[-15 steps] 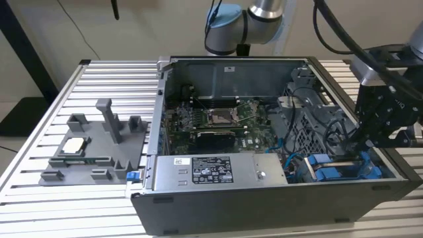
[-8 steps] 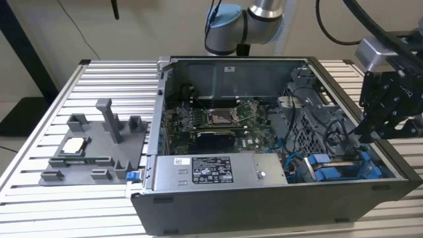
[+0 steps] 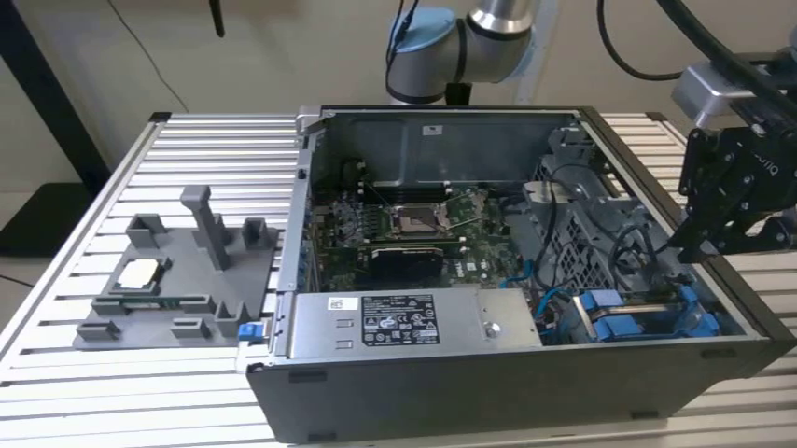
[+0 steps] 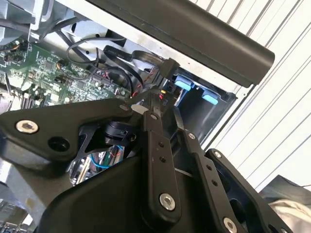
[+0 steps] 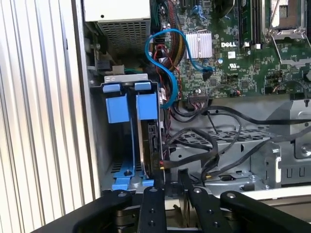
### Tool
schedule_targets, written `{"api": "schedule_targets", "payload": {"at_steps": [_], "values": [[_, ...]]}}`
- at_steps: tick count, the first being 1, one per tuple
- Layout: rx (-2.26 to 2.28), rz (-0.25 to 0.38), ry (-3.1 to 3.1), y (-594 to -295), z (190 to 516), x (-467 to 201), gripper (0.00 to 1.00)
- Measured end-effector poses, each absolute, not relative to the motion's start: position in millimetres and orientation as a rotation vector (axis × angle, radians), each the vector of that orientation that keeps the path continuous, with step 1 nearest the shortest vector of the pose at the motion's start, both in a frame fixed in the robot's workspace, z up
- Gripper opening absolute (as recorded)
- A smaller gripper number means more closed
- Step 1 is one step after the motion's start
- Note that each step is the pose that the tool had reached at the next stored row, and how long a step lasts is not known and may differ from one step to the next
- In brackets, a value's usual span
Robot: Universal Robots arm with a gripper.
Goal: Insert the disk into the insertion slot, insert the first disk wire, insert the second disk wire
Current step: 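Insert the first disk wire, then insert the second disk wire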
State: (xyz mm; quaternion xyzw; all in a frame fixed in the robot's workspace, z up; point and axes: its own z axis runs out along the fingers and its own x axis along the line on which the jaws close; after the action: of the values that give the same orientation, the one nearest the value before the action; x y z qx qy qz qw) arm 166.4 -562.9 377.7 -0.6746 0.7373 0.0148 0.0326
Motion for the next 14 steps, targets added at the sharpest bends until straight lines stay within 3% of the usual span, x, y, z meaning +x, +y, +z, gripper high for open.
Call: {"api": "schedule_targets", "payload": {"at_steps": [14], "values": [[-2.077,0.046,2.269,-558.9,389.5,170.8,0.26]]}}
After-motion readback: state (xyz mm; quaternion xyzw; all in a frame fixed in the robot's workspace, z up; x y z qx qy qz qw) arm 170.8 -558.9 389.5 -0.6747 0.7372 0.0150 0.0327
